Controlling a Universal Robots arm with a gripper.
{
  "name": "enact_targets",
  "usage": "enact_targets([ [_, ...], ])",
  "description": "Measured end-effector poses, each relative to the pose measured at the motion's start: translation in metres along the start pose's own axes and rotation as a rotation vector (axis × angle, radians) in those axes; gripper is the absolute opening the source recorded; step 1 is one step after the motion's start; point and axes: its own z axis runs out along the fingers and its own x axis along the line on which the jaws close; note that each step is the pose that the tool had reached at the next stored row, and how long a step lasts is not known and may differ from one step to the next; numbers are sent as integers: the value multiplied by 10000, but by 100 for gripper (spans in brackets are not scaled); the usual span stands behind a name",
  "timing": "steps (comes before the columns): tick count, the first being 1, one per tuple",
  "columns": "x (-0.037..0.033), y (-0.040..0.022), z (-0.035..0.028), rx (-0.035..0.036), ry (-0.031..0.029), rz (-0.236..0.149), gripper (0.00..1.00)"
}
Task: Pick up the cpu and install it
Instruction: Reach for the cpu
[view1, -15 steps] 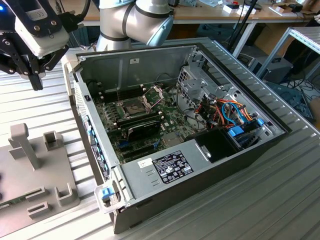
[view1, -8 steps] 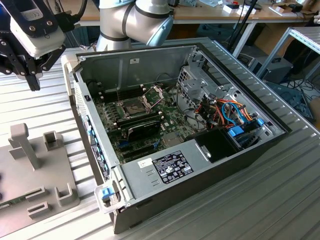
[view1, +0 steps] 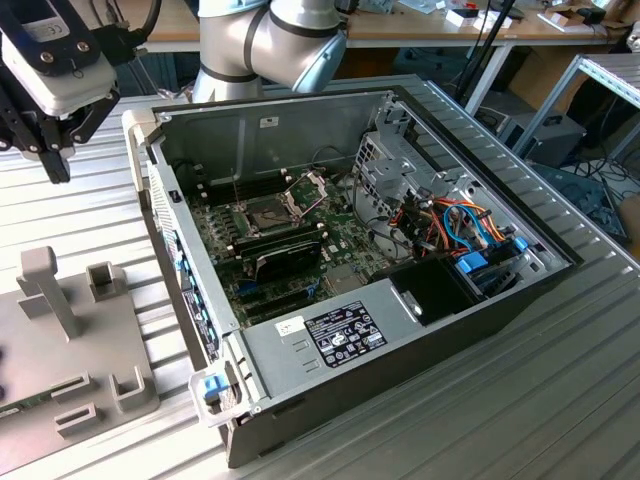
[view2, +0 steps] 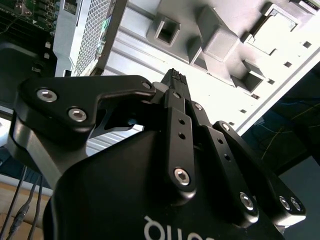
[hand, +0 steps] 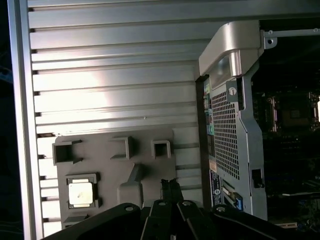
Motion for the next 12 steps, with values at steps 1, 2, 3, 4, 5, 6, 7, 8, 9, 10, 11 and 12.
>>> enact_targets([
  [1, 17, -1, -1, 1, 1, 0, 11],
  [2, 25, -2, -1, 1, 1, 0, 11],
  [3, 31, -2, -1, 0, 1, 0, 11],
  [4, 34, -3, -1, 0, 0, -1, 11],
  [5, 35, -3, -1, 0, 1, -2, 11],
  [6, 35, -3, -1, -1, 0, -2, 11],
  [7, 36, -3, -2, 1, 1, -1, 11],
  [8, 41, -3, -2, 0, 1, 0, 11],
  [9, 44, -3, -1, 0, 0, 0, 11],
  [10, 44, -3, -1, 0, 0, 0, 11],
  [11, 44, -3, -1, 0, 0, 0, 11],
  [12, 44, -3, -2, 0, 0, 0, 11],
])
